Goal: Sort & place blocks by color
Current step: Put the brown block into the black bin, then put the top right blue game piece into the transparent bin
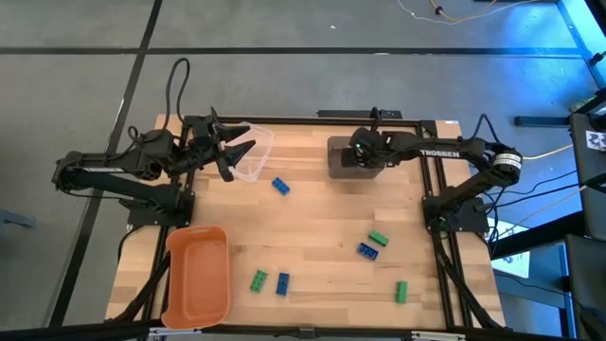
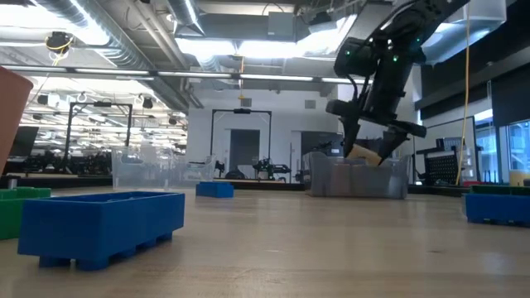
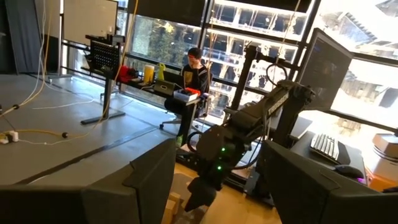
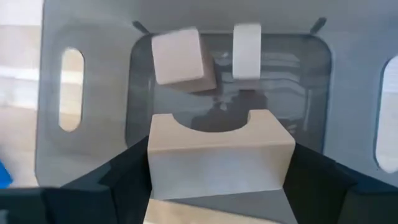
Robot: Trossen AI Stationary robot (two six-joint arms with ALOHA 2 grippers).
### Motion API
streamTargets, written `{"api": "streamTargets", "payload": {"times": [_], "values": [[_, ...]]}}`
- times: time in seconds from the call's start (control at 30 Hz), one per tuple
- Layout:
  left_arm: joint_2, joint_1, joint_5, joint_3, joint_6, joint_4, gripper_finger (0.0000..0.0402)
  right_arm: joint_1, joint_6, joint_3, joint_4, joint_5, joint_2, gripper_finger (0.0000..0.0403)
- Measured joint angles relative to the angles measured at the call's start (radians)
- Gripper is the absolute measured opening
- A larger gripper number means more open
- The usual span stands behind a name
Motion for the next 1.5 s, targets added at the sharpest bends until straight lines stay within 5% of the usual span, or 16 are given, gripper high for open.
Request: {"api": "streamTargets", "payload": {"times": [0.73, 0.97, 1.27, 1.5], "values": [[0.0, 0.0, -0.016, 0.0, 0.0, 0.004, 0.0229, -0.007, -0.024, 0.0, 0.058, 0.021, 0.085, 0.0341], [0.0, 0.0, -0.016, 0.0, 0.0, 0.003, 0.0229, 0.017, -0.237, 0.0, 0.059, 0.014, -0.063, 0.0343], [0.0, 0.0, -0.016, 0.0, -0.005, -0.04, 0.0229, 0.254, -0.412, 0.001, 0.089, -0.045, -0.37, 0.0343], [0.0, 0.0, -0.014, 0.0, -0.055, -0.073, 0.0229, 0.507, -0.546, 0.001, 0.36, -0.03, -0.453, 0.0344]]}}
